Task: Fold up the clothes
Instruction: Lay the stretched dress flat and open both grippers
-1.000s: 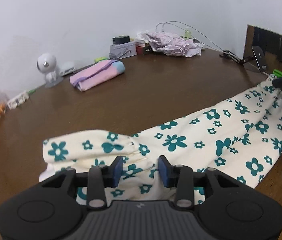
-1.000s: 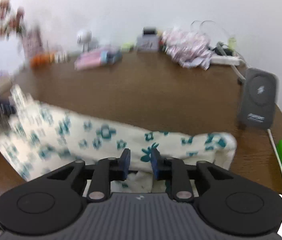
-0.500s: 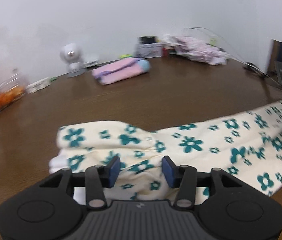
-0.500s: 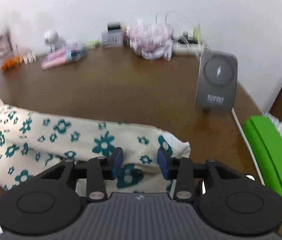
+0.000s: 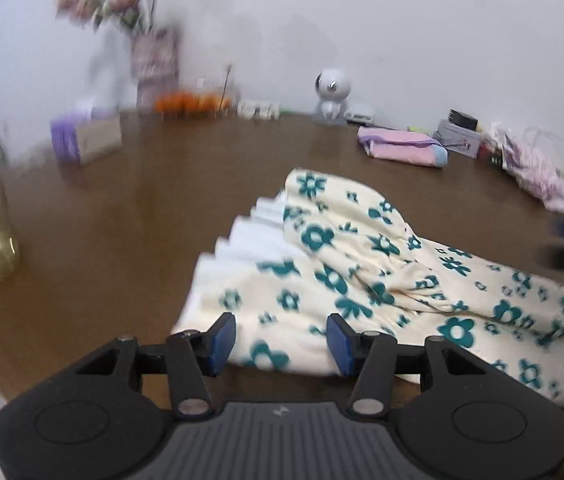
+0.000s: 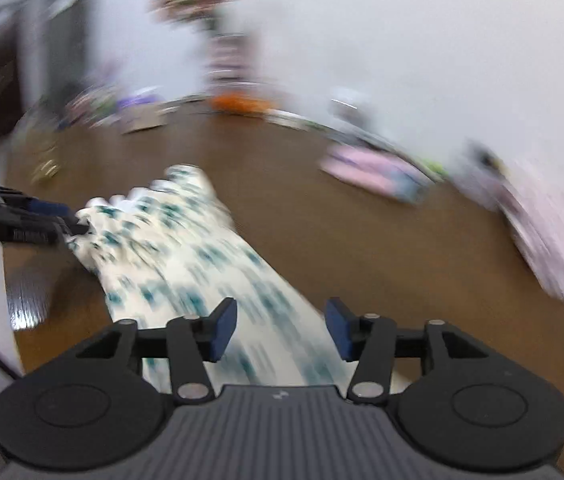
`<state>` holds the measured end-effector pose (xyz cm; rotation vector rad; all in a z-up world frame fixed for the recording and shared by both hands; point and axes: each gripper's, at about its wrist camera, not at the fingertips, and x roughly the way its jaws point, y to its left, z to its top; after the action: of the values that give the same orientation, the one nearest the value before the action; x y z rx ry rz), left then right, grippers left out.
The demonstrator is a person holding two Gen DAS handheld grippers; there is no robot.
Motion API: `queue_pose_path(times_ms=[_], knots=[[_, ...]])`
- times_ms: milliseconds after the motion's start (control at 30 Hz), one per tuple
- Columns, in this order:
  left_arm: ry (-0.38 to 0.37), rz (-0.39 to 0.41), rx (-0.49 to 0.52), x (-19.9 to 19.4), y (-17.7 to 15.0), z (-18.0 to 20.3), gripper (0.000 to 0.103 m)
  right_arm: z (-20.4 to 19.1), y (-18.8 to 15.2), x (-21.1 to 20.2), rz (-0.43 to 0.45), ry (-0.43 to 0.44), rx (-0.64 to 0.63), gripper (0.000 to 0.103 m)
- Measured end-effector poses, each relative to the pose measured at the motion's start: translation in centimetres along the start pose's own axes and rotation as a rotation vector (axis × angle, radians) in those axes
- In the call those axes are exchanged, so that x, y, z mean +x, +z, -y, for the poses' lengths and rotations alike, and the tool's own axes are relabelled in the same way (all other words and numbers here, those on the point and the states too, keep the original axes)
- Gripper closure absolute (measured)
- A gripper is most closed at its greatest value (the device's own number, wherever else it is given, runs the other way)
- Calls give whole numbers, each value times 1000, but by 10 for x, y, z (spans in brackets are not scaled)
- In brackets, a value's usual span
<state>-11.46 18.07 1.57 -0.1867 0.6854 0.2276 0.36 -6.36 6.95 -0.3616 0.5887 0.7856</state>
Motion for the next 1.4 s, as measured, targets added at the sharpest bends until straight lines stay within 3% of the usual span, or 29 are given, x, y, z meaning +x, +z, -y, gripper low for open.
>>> queue_pose_path(times_ms=[167,200,267,333,367,433,533,567,600,633,667,700,767,833,933,1033,1100,1133,1267,1400], knots=[[57,-10,-54,8,-4,-4,56,-26,74,110,-133,133,-75,59],[56,-10,-64,11,-4,-6,57,-28,78,126,-163,140,-72,68],[42,-7,-66,16,-3,-7,86,-31,82,150,-207,147,-69,84],[38,-2,-24,25,2,-7,100,-34,79,155,-214,138,-69,88],[41,7,5,31,6,-6,101,-35,78,158,-218,133,-69,90],[62,23,39,52,21,-5,102,-35,79,163,-226,50,-68,92],[120,47,84,77,47,2,101,-28,82,170,-231,-153,-63,93],[104,53,80,75,53,4,99,-22,83,168,-231,-182,-37,92],[72,71,72,66,56,6,97,-15,84,160,-225,-169,2,91],[36,99,76,53,55,9,87,-6,86,141,-206,-134,34,88],[0,126,80,41,53,12,73,3,86,117,-172,-101,52,77],[-28,147,93,29,51,16,68,13,84,86,-125,-89,65,54],[-57,158,161,12,39,30,65,36,74,18,-44,-87,105,45],[-98,135,217,4,26,49,65,62,52,-40,-26,-93,162,45],[-237,87,283,-4,10,92,65,84,-7,-102,-91,-134,206,45],[-401,48,392,-11,-9,147,62,101,-67,-130,-173,-195,258,49],[-447,35,470,-14,-24,185,57,114,-102,-132,-197,-198,333,63],[-470,28,508,-15,-32,204,57,121,-120,-133,-209,-200,370,65],[-479,40,627,-28,-61,248,57,122,-152,-110,-238,-240,373,75],[-462,10,609,-35,-71,251,57,106,-155,-110,-215,-271,275,75]])
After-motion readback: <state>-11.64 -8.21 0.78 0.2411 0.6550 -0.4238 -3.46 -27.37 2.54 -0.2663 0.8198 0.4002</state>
